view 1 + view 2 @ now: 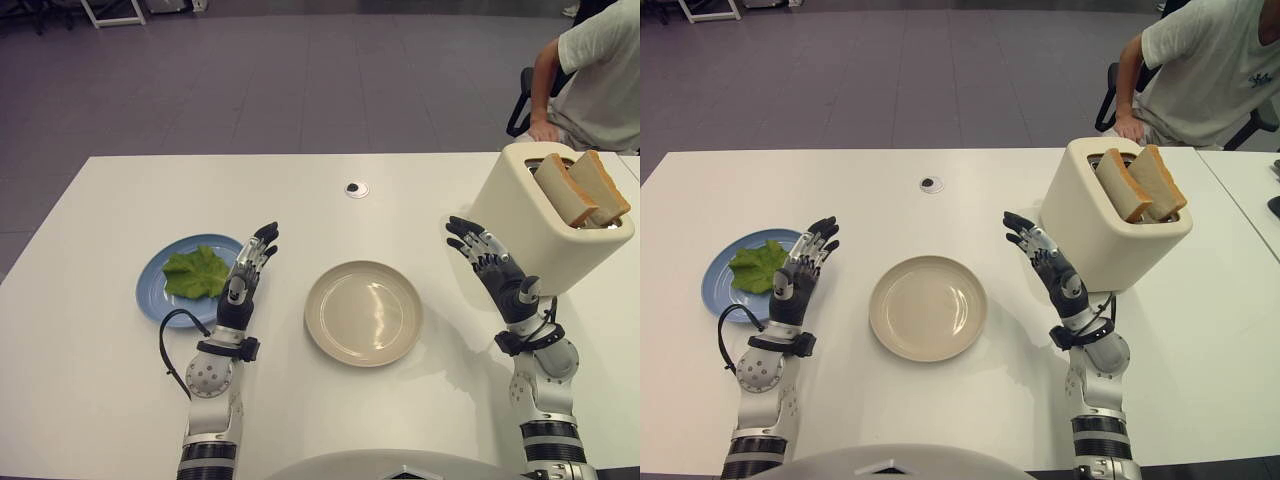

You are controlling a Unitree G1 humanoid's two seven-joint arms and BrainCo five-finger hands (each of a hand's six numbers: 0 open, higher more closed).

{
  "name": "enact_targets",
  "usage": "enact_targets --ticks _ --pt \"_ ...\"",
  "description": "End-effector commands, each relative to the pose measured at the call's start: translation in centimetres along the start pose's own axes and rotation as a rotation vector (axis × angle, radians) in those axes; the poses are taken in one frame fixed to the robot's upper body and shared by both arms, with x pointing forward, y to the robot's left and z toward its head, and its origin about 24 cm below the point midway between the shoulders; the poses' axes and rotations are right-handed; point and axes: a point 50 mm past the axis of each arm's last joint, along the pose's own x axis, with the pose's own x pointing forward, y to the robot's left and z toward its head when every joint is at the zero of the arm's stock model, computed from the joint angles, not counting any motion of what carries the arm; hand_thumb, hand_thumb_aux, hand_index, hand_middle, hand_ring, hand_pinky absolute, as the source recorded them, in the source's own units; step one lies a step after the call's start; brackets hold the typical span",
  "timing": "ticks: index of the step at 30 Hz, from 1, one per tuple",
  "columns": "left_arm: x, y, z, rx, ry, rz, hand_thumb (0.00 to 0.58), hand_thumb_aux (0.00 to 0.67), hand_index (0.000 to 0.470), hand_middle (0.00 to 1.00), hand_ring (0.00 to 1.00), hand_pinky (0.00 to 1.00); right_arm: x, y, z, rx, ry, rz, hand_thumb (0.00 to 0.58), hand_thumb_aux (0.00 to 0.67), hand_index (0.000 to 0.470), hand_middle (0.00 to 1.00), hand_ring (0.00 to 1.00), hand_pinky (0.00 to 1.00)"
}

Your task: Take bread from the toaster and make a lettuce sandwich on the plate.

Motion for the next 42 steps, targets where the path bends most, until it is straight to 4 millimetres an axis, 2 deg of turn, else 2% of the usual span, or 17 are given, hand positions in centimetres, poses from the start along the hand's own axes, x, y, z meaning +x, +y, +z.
enact_targets --ticks 1,6,8,10,13,17,20,24,25,26,27,28,29,31,33,36,42 --pt "-0.2 -0.1 -0.1 -0.006 0.009 -0.011 0.000 0.000 0.000 0.00 0.00 0.00 -0.1 0.0 0.0 0.007 0.003 0.003 0.000 0.000 0.000 0.00 0.00 0.00" --pt "-0.2 -0.2 -0.1 -0.007 0.009 -0.015 0.000 0.000 0.000 0.00 0.00 0.00 -0.1 0.3 0.3 -0.003 -0.013 0.029 0.000 0.000 0.000 0.00 0.00 0.00" --pt "-0.2 -0.2 -0.1 -0.006 0.010 -0.018 0.000 0.000 0.000 0.00 0.00 0.00 0.2 0.6 2.3 -0.034 -0.080 0.070 0.000 0.000 0.000 0.00 0.00 0.00" --pt "-0.1 -0.4 -0.2 -0.007 0.010 -0.025 0.000 0.000 0.000 0.00 0.00 0.00 0.6 0.3 5.5 -0.143 -0.144 0.102 0.000 0.000 0.000 0.00 0.00 0.00" --pt "-0.3 -0.8 -0.3 -0.008 0.009 -0.035 0.000 0.000 0.000 0.00 0.00 0.00 0.9 -2.3 9.9 -0.343 -0.143 0.076 0.000 0.000 0.000 0.00 0.00 0.00" --pt "-0.4 -1.2 -0.2 -0.008 0.004 -0.032 0.000 0.000 0.000 0.00 0.00 0.00 0.8 -7.6 12.7 -0.554 0.018 -0.099 0.000 0.000 0.000 0.00 0.00 0.00" --pt "-0.3 -1.3 -0.2 -0.010 0.002 -0.036 0.000 0.000 0.000 0.00 0.00 0.00 0.3 -10.3 13.2 -0.658 0.121 -0.205 0.000 0.000 0.000 0.00 0.00 0.00" --pt "-0.1 -1.5 -0.3 -0.012 0.000 -0.040 0.000 0.000 0.000 0.00 0.00 0.00 -0.8 -13.3 11.8 -0.789 0.296 -0.307 0.018 0.011 0.007 0.00 0.00 0.00" --pt "-0.1 -1.5 -0.3 -0.012 -0.001 -0.041 0.000 0.000 0.000 0.00 0.00 0.00 -1.1 -13.8 11.4 -0.812 0.327 -0.325 0.140 0.087 0.061 0.00 0.00 0.00" --pt "-0.1 -1.6 -0.3 -0.012 -0.001 -0.041 0.000 0.000 0.000 0.00 0.00 0.00 -1.3 -14.3 10.9 -0.835 0.357 -0.341 0.420 0.318 0.223 0.00 0.00 0.00" --pt "-0.1 -1.6 -0.3 -0.013 -0.001 -0.041 0.000 0.000 0.000 0.00 0.00 0.00 -1.5 -14.7 10.5 -0.860 0.386 -0.350 0.484 0.397 0.278 0.00 0.00 0.00" --pt "-0.1 -1.6 -0.3 -0.013 -0.002 -0.042 0.000 0.000 0.000 0.00 0.00 0.00 -1.6 -15.0 10.2 -0.878 0.406 -0.353 0.562 0.552 0.387 0.00 0.00 0.00" --pt "-0.1 -1.6 -0.3 -0.014 -0.003 -0.042 0.000 0.000 0.000 0.00 0.00 0.00 -1.7 -15.2 9.9 -0.891 0.419 -0.355 0.579 0.638 0.448 0.00 0.00 0.00" --pt "0.0 -1.6 -0.2 -0.015 -0.004 -0.043 0.000 0.000 0.000 0.00 0.00 0.00 -1.7 -15.4 9.4 -0.925 0.437 -0.354 0.534 0.481 0.337 0.00 0.00 0.00" --pt "-0.1 -1.6 -0.2 -0.016 -0.004 -0.043 0.000 0.000 0.000 0.00 0.00 0.00 -1.6 -15.6 9.0 -0.951 0.447 -0.352 0.482 0.394 0.276 0.00 0.00 0.00" --pt "-0.1 -1.6 -0.2 -0.017 -0.005 -0.042 0.000 0.000 0.000 0.00 0.00 0.00 -1.4 -15.7 8.4 -0.970 0.456 -0.345 0.443 0.344 0.241 0.00 0.00 0.00" --pt "-0.7 -1.5 0.1 -0.015 -0.006 -0.024 0.000 0.000 0.000 0.00 0.00 0.00 -1.8 -17.2 8.2 -0.994 0.484 -0.401 0.415 0.313 0.219 0.00 0.00 0.00"
